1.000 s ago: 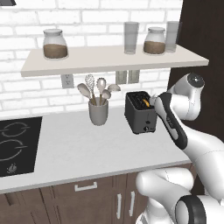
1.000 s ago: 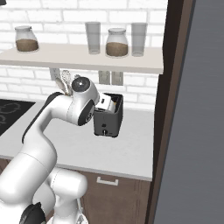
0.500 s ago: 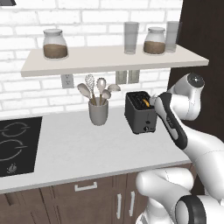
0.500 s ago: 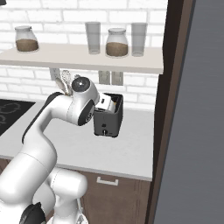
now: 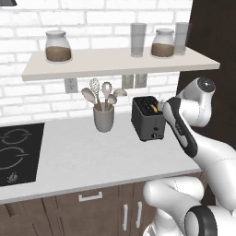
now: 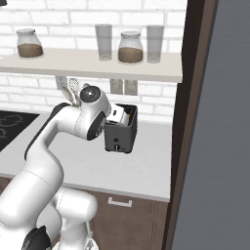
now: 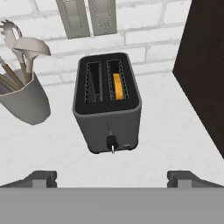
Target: Start the toaster. Once the lever pops up, take the bread to the plate on the dining counter.
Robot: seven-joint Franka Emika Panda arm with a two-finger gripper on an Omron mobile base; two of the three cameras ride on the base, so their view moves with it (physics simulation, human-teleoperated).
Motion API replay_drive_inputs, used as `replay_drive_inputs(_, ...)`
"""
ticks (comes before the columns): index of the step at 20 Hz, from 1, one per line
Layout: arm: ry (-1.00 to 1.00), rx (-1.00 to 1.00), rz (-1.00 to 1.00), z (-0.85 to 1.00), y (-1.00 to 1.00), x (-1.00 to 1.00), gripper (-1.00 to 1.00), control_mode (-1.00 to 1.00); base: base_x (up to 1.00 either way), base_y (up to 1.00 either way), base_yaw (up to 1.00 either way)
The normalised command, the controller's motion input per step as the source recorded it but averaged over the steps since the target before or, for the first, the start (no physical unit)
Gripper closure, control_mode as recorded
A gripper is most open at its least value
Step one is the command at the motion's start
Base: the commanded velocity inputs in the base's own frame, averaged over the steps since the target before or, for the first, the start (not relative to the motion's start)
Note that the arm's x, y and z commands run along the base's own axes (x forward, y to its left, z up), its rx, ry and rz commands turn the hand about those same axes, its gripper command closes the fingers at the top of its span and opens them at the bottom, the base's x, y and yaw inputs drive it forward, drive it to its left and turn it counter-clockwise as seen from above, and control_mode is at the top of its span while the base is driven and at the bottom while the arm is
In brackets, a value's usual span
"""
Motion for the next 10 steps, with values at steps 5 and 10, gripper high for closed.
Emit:
replay_drive_inputs(5,0.0,0.0,0.0,0.0,0.0,0.0,-1.0,-1.0,0.0,0.0,0.0)
replay_drive_inputs(10,0.0,0.0,0.0,0.0,0.0,0.0,-1.0,-1.0,0.0,0.0,0.0)
